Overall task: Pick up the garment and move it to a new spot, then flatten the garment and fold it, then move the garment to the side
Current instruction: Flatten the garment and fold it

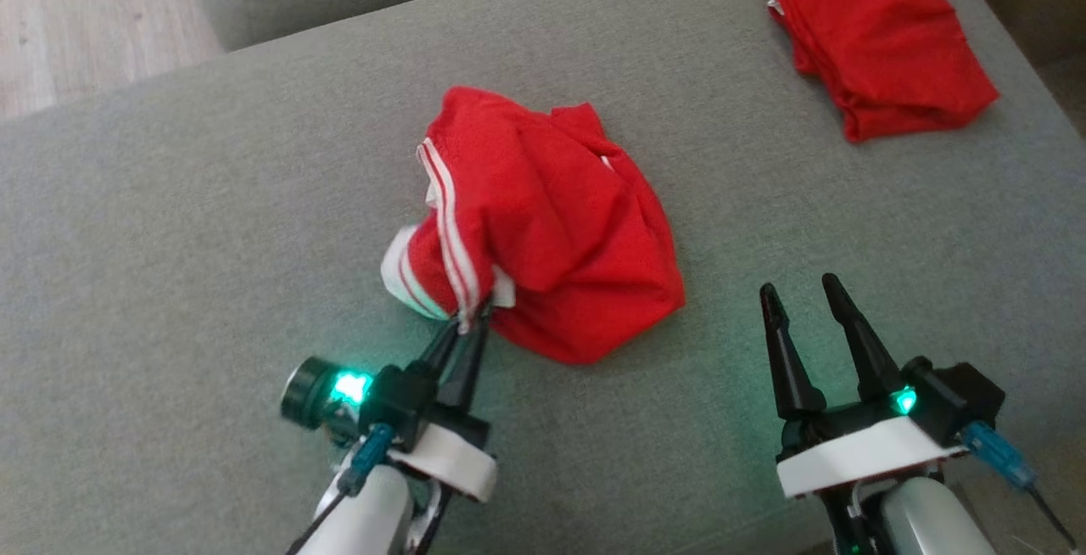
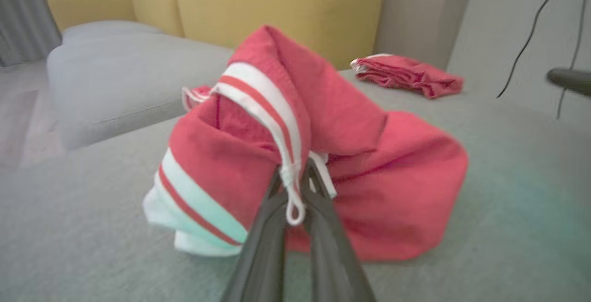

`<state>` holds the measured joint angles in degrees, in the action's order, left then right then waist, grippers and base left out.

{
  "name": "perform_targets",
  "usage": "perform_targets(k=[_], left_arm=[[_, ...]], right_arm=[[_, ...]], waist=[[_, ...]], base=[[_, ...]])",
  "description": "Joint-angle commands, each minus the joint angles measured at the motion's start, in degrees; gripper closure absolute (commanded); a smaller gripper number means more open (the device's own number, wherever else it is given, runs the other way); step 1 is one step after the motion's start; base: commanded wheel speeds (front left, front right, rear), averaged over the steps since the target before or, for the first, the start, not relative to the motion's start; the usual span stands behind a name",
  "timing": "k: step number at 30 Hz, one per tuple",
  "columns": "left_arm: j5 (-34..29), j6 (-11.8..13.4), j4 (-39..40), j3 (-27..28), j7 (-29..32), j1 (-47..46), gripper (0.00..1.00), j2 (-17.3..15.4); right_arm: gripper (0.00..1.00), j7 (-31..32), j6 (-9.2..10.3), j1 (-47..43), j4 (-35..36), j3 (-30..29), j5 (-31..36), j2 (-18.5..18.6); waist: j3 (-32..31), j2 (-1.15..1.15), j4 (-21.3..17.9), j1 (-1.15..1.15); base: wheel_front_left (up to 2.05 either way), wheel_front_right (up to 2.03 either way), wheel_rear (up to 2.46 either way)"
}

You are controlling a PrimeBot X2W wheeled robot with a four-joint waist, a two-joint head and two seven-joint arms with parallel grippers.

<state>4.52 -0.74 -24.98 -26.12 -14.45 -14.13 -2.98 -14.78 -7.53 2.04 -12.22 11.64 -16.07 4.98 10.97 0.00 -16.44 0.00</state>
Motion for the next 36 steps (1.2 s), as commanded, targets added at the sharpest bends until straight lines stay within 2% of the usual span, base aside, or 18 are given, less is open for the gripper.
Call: perform_targets(k=[1,4,6,12,15,18,22,25,27,34,35,36], left_arm=[[0.88,-1.53,3.45,0.5,-0.55,-2.13,1.0,0.08],[3.95,-4.81,6.64,-3.48,-0.55,-5.2,1.0,0.09],[5.95,-6.02,7.28,-6.9,-0.55,-9.17,1.0,0.09],[12.56,-6.71,7.53,-12.36,1.09,-30.04,1.0,-0.13],[15.93,-6.72,6.7,-11.75,1.09,-41.58,1.0,-1.04],[18.76,-6.73,4.25,-8.44,0.79,-51.11,1.0,-1.79],[21.97,-6.08,-0.91,-4.13,2.03,-56.73,1.0,-1.91],[24.87,-6.12,-3.11,-2.93,4.16,-54.02,1.0,-2.76],[25.79,-5.98,-3.53,-3.19,5.75,-49.05,1.0,-4.71],[31.59,-3.06,-0.53,-2.11,5.6,-19.64,1.0,-10.6],[31.59,-3.06,-0.53,-2.11,5.6,-19.64,1.0,-10.6],[32.27,-2.65,0.13,-2.04,5.27,-15.51,1.0,-11.29]], right_arm=[[0.0,-0.22,0.04,1.38,1.33,1.29,-0.35,-0.04],[0.0,-0.22,0.04,1.46,1.01,1.64,-0.34,-0.48],[0.0,-0.22,0.04,1.53,0.84,1.96,-0.38,-0.75],[0.0,-0.22,0.04,1.84,0.41,2.71,-0.45,-1.41],[0.0,-0.22,0.04,1.77,0.51,2.95,-0.47,-1.61],[0.0,-0.22,0.04,1.25,0.6,2.64,-0.24,-1.71],[0.0,-0.22,0.04,0.45,0.87,1.95,0.23,-1.76],[0.0,-0.22,0.04,-0.11,1.05,1.49,0.46,-1.78],[0.0,-0.22,0.04,-0.43,1.25,1.08,0.52,-1.81],[0.0,-0.22,0.04,-1.77,2.03,-0.12,1.5,-1.84],[0.0,-0.22,0.04,-1.77,2.03,-0.12,1.5,-1.84],[0.0,-0.22,0.04,-1.83,2.13,-0.26,1.5,-1.85]], waist=[[-0.36,0.0,-0.42,0.0],[-0.96,0.0,-1.07,0.0],[-1.44,0.0,-1.59,0.0],[-2.95,0.0,-3.5,0.0],[-4.25,0.0,-4.22,0.0],[-5.69,0.0,-3.98,0.0],[-6.97,0.0,-2.38,0.0],[-7.47,0.0,-0.87,0.0],[-7.35,0.0,0.25,0.0],[-6.19,0.0,4.31,0.0],[-6.19,0.0,4.31,0.0],[-5.97,0.0,4.73,0.0]], base=[[0.0,0.0,0.0],[0.0,0.0,0.0],[0.0,0.0,0.0],[0.0,0.0,0.0],[0.0,0.0,0.0],[0.0,0.0,0.0],[0.0,0.0,0.0],[0.0,0.0,0.0],[0.0,0.0,0.0],[0.0,0.0,0.0],[0.0,0.0,0.0],[0.0,0.0,0.0]])
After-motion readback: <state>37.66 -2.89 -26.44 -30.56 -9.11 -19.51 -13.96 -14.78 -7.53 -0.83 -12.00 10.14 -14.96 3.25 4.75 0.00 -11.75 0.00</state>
